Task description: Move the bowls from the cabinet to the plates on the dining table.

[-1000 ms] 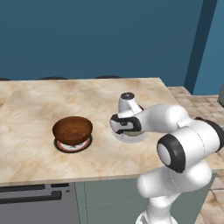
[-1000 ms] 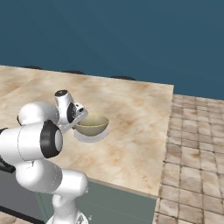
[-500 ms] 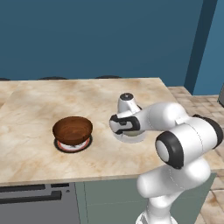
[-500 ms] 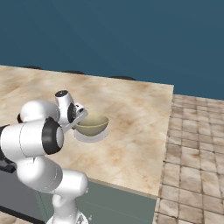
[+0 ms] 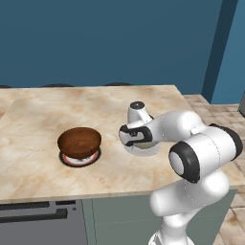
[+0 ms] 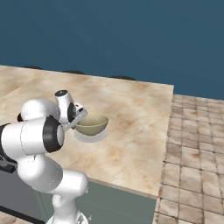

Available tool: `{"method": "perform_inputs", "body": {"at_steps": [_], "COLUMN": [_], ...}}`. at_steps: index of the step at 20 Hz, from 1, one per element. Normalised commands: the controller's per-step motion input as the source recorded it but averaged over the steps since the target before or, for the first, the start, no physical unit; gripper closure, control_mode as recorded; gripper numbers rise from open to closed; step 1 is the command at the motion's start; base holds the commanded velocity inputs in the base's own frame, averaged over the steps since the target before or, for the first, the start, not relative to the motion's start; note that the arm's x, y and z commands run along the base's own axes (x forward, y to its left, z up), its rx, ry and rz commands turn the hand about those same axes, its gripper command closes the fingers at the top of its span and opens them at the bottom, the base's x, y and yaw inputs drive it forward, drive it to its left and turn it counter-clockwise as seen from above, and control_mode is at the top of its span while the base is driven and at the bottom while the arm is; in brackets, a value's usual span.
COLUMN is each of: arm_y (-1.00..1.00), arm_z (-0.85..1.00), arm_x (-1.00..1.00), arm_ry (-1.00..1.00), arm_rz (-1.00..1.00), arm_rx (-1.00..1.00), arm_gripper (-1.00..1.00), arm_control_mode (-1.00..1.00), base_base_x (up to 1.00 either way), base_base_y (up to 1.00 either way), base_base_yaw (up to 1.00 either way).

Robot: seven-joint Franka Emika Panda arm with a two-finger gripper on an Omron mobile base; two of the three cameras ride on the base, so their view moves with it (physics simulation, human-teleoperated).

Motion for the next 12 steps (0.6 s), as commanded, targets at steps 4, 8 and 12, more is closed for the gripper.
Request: {"method": "perform_inputs", "body": {"at_steps": [4, 8, 12], "arm_y": [0.00, -0.01, -0.01], "arm_z": [0.00, 0.00, 0.06], "arm_x": [0.00, 0.00, -0.06], "arm_ry": [0.01, 0.00, -0.02], "arm_rz": [0.00, 0.00, 0.00], "arm_rx": [0.00, 0.00, 0.00], "arm_gripper": [-1.00, -1.00, -1.00], "arm_control_mode": [-1.00, -1.00, -1.00], "base_base_x": [0.00, 0.00, 0.00], "base_base_y": [0.00, 0.00, 0.00], "base_base_yaw": [0.00, 0.00, 0.00]}}
